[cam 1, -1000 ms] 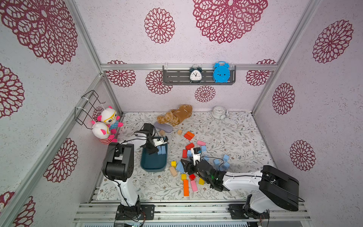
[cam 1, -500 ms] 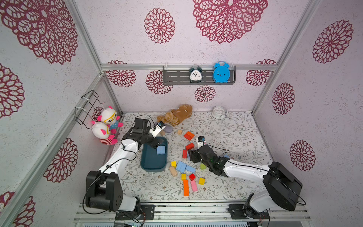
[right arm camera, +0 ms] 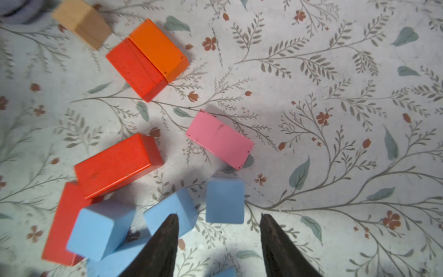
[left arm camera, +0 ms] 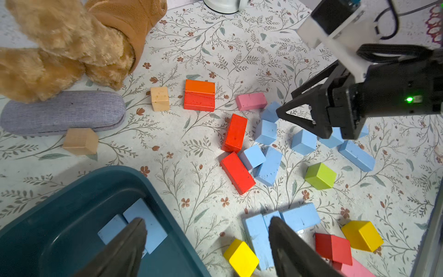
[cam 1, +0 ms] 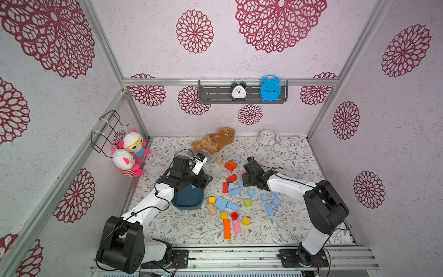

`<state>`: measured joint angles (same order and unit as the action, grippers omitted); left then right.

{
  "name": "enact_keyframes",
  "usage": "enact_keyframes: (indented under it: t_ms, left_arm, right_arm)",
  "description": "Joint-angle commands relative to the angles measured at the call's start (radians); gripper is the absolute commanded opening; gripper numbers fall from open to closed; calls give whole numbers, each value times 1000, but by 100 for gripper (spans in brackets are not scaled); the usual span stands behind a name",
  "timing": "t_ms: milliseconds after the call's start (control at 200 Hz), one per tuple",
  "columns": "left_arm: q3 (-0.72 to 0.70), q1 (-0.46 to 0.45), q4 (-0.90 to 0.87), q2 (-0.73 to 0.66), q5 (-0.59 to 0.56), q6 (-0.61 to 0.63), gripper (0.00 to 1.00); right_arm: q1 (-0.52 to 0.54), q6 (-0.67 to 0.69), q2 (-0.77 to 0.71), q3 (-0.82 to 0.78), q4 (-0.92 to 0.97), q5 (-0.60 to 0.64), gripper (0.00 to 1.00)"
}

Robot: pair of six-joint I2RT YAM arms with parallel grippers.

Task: Pick out the blue building blocks
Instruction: Pick up the building block from the center of the board.

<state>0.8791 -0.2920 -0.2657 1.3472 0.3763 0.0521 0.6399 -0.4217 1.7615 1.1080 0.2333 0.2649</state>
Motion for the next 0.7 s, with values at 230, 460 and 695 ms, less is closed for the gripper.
enact_keyframes:
  t_ms: [230, 460, 695]
  left_arm:
    - [5, 3, 36, 17, 11, -40, 84]
    - [-2, 2, 43, 18, 13, -33, 84]
    - [-19, -13, 104, -7, 102, 51, 84]
  right_arm:
    - [-55, 30, 104, 82, 9, -77, 52]
    - [-60, 29, 120, 86, -2, -88, 37]
    - [-52, 19, -50, -47, -153, -154, 27]
